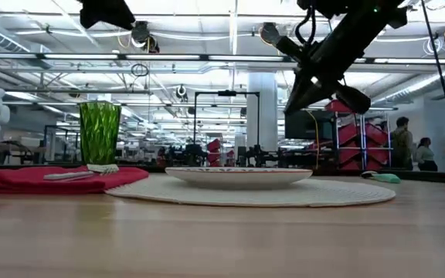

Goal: Set table place
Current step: Put the white table knife to the right of the blue patterned plate on the white tablemat

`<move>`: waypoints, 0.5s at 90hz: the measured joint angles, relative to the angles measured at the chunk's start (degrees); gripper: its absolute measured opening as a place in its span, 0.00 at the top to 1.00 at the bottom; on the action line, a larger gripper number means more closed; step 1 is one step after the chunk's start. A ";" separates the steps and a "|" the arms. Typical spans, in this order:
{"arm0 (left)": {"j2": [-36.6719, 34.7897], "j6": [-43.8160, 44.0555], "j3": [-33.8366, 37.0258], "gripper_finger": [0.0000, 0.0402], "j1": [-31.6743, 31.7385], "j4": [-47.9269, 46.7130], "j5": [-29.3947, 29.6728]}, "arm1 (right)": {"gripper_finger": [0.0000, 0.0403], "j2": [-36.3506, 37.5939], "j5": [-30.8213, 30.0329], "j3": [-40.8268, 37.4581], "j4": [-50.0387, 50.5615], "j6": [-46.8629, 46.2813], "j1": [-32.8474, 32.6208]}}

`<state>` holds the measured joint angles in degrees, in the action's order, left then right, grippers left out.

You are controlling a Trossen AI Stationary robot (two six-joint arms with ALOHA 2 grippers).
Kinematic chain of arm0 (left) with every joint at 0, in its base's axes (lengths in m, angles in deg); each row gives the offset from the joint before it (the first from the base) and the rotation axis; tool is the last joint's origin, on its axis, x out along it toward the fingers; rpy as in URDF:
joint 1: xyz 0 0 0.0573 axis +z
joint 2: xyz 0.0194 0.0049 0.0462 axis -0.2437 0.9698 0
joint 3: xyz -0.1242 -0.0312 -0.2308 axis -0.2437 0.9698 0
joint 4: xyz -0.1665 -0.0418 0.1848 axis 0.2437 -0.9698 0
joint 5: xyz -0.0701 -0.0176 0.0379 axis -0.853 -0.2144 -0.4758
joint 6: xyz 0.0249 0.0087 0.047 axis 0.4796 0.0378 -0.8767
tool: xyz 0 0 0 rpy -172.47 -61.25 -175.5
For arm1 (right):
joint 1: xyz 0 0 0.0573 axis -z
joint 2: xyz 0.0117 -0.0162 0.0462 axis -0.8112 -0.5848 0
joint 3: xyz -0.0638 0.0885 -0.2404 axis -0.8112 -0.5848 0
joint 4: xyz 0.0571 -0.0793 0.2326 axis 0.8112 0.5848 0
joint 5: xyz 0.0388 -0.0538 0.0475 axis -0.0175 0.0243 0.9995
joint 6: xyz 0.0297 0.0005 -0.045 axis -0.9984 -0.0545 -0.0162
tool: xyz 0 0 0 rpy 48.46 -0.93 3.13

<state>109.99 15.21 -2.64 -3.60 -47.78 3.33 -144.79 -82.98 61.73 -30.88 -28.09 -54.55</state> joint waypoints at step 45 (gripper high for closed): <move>-4.77 2.09 14.93 0.77 0.09 10.24 -6.46 | 1.00 -1.59 1.19 12.46 3.48 17.45 6.43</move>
<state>105.22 17.31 12.29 -3.52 -37.54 -3.13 -146.39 -81.80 74.19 -27.40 -10.65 -48.12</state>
